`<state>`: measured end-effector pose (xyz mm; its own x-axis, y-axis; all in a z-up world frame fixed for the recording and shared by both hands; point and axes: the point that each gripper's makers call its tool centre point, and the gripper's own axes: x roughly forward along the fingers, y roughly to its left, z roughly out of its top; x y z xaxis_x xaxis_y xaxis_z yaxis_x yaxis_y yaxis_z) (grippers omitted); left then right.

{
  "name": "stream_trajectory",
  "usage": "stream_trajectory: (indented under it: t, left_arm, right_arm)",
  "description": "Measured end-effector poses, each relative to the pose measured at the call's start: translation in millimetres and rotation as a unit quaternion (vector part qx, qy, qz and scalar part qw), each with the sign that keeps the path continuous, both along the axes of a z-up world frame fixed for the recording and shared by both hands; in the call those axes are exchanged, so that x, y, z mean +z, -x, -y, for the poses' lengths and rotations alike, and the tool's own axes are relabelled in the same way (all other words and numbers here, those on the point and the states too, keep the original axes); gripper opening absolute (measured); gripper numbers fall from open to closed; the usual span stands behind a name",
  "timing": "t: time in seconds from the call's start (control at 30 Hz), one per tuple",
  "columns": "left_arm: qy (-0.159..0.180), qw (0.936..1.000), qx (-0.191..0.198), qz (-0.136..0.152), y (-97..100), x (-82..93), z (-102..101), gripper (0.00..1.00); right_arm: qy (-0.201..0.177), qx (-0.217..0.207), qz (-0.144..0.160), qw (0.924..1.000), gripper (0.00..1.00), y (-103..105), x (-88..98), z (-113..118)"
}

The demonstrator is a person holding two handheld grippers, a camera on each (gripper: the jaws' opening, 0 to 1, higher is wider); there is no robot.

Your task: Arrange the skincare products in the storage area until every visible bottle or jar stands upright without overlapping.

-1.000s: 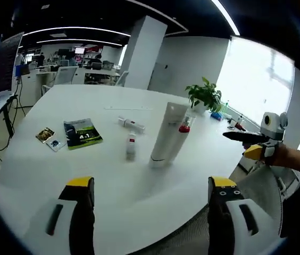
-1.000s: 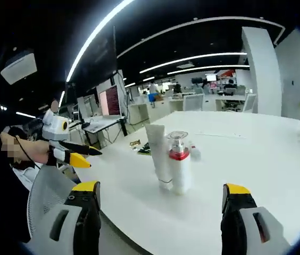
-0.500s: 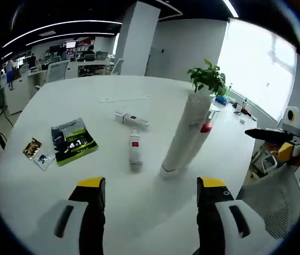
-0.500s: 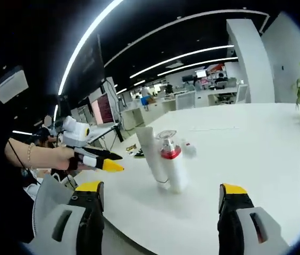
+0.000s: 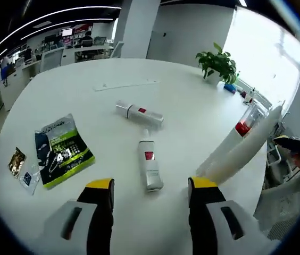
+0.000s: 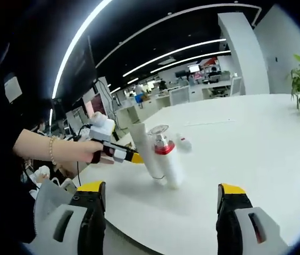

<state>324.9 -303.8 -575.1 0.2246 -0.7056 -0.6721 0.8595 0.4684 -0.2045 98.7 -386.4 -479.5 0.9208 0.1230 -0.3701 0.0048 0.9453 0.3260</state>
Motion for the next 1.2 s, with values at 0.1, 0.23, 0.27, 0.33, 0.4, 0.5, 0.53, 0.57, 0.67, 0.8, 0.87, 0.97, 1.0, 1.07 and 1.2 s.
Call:
stream_trajectory:
  t: [0.1, 0.23, 0.27, 0.33, 0.4, 0.5, 0.53, 0.57, 0.67, 0.8, 0.87, 0.97, 1.0, 1.07, 1.2]
  left_arm:
    - [-0.015, 0.9998, -0.011, -0.001, 0.0, -7.9, 7, 0.44]
    - [-0.026, 0.9995, -0.016, 0.001, -6.2, -17.2, 14, 0.4]
    - [-0.031, 0.9993, -0.018, 0.005, -2.2, -16.8, 16, 0.4]
    - [-0.039, 0.9987, -0.027, 0.018, -7.0, -19.2, 20, 0.39]
    - [-0.053, 0.9972, -0.037, 0.036, -5.0, -19.5, 24, 0.38]
    - [-0.07, 0.9943, -0.059, 0.056, -6.1, -24.1, 27, 0.36]
    - [-0.075, 0.9934, -0.064, 0.058, -9.8, -27.8, 30, 0.35]
    - [-0.079, 0.9929, -0.067, 0.06, -10.8, -29.5, 31, 0.33]
    - [-0.08, 0.9921, -0.073, 0.064, -7.2, -27.3, 34, 0.28]
    - [-0.085, 0.9915, -0.077, 0.061, -8.8, -29.2, 34, 0.24]
    - [-0.089, 0.9909, -0.079, 0.064, -10.9, -31.8, 33, 0.21]
    - [-0.089, 0.9898, -0.088, 0.069, -11.6, -31.3, 33, 0.21]
    - [-0.091, 0.99, -0.084, 0.067, -12.4, -30.1, 32, 0.2]
    - [-0.089, 0.9906, -0.08, 0.065, -14.8, -30.6, 31, 0.2]
    - [-0.066, 0.9963, -0.042, 0.036, -23.4, -26.4, 23, 0.19]
  right_arm:
    - [-0.001, -0.004, -0.002, 1.0, 0.89, 0, 0.6, 0]
    - [-0.006, -0.009, -0.005, 0.9999, 0.88, 0, -0.5, 1]
    - [-0.006, -0.011, -0.005, 0.9999, 0.88, 0, -0.4, 1]
    - [-0.008, -0.013, -0.007, 0.9999, 0.88, 1, -1.2, 2]
    - [-0.008, -0.015, -0.008, 0.9998, 0.87, 0, -1.7, 3]
    - [-0.01, -0.018, -0.01, 0.9997, 0.87, 0, -3.0, 5]
    - [-0.011, -0.019, -0.01, 0.9997, 0.87, 0, -3.1, 5]
    - [-0.012, -0.021, -0.01, 0.9997, 0.87, 0, -3.4, 6]
    - [-0.013, -0.024, -0.011, 0.9996, 0.86, 0, -3.4, 7]
    - [-0.014, -0.028, -0.012, 0.9994, 0.86, 0, -4.4, 8]
    - [-0.015, -0.029, -0.013, 0.9994, 0.86, 0, -4.6, 9]
    - [-0.014, -0.031, -0.013, 0.9993, 0.85, 0, -4.6, 9]
    - [-0.014, -0.031, -0.013, 0.9993, 0.85, 0, -4.4, 9]
    - [-0.015, -0.032, -0.013, 0.9993, 0.85, -1, -4.3, 10]
    - [-0.017, -0.034, -0.011, 0.9992, 0.84, -2, -3.0, 10]
